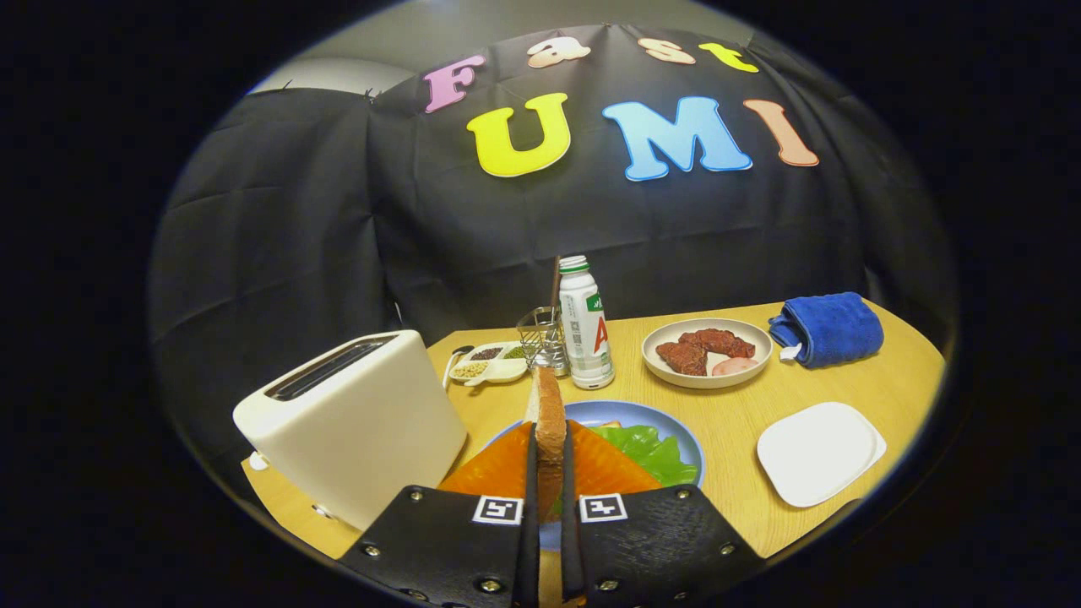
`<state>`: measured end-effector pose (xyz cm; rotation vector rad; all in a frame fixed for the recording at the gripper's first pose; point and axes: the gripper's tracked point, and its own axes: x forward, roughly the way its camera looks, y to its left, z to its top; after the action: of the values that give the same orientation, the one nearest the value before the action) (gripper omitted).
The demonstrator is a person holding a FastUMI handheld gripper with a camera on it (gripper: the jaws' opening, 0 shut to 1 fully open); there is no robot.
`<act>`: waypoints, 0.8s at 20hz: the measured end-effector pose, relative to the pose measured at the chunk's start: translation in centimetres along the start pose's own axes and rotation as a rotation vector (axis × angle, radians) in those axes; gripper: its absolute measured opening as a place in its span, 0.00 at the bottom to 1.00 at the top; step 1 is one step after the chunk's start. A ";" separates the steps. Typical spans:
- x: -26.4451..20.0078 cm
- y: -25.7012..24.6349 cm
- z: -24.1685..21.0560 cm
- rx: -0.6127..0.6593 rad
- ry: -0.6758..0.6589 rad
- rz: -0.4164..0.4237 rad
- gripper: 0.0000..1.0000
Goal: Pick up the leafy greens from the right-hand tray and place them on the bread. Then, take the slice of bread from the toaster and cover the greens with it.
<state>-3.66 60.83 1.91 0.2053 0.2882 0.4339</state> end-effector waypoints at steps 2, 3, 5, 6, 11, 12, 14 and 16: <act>0.1 -0.4 0.0 -0.004 0.009 -0.005 0.14; 0.2 -0.8 -0.3 -0.004 0.018 -0.010 0.18; 0.4 -1.4 -0.5 0.006 0.029 -0.013 0.19; 0.4 -1.7 -0.6 0.013 0.036 -0.016 0.23; 0.9 -3.1 -1.2 0.032 0.075 -0.004 0.23; 0.9 -3.2 -1.2 0.037 0.076 0.000 0.23; 0.9 -3.4 -1.3 0.034 0.079 0.003 0.23; 1.0 -3.5 -1.2 0.012 0.081 -0.007 0.23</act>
<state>-1.85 58.33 -0.32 0.1991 0.3711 0.4343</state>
